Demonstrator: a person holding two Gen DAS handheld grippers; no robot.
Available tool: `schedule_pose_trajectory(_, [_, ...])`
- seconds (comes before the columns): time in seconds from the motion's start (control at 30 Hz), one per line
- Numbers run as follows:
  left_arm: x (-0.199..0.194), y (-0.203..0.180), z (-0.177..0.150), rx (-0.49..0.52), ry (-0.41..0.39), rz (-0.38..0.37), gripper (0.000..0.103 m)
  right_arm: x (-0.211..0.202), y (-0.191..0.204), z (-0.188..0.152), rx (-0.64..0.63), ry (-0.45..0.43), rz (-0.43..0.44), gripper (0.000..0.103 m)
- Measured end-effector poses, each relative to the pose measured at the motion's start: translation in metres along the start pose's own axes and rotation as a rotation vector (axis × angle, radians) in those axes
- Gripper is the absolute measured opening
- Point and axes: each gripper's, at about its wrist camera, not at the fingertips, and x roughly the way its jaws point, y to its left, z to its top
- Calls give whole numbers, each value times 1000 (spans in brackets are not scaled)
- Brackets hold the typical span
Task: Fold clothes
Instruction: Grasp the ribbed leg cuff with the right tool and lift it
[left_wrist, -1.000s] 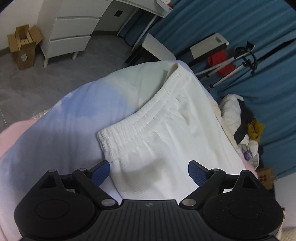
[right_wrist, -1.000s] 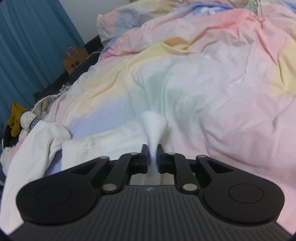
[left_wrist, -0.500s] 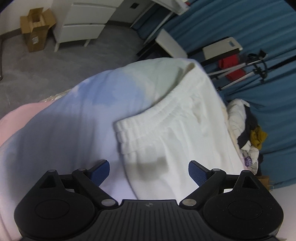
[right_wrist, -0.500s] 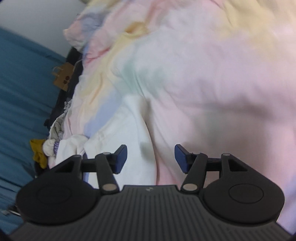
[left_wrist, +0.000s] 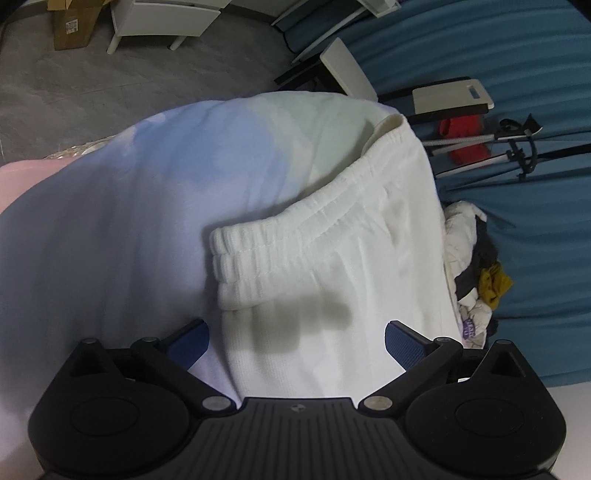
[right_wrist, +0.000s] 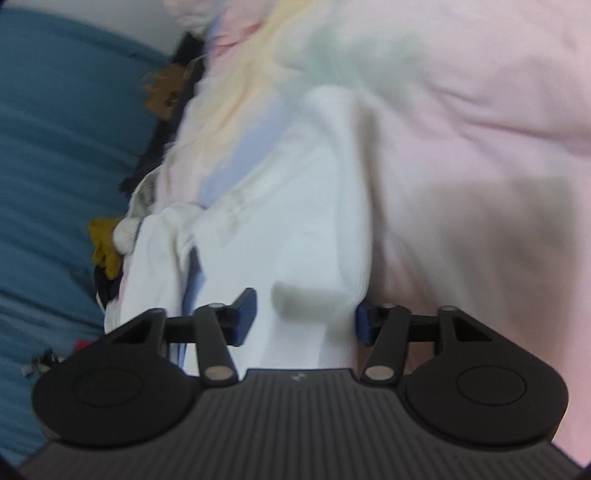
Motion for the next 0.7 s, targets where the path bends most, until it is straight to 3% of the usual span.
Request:
schedule_pose_trajectory(0.07, [-1,0,0,-11,1,-21,100,3,8,-1,-80,-7,-13,19])
schedule_pose_trajectory(0.13, [0,0,0,-22,7,-39,99,2,10,1,-101,-19,-1,13])
schedule_pose_trajectory(0.37, [4,0,1,-17,30,-55,93,-26,17,13,-77,-128,115,11])
schedule_pose_trajectory(0.6, [4,-1,-1,-1,36,-25,90,-4,-12,18,46,-23,16,11])
schedule_pose_trajectory(0.7, [-1,-2,-2,41,23,10,89,-3,-10,17,10,-13,-1,12])
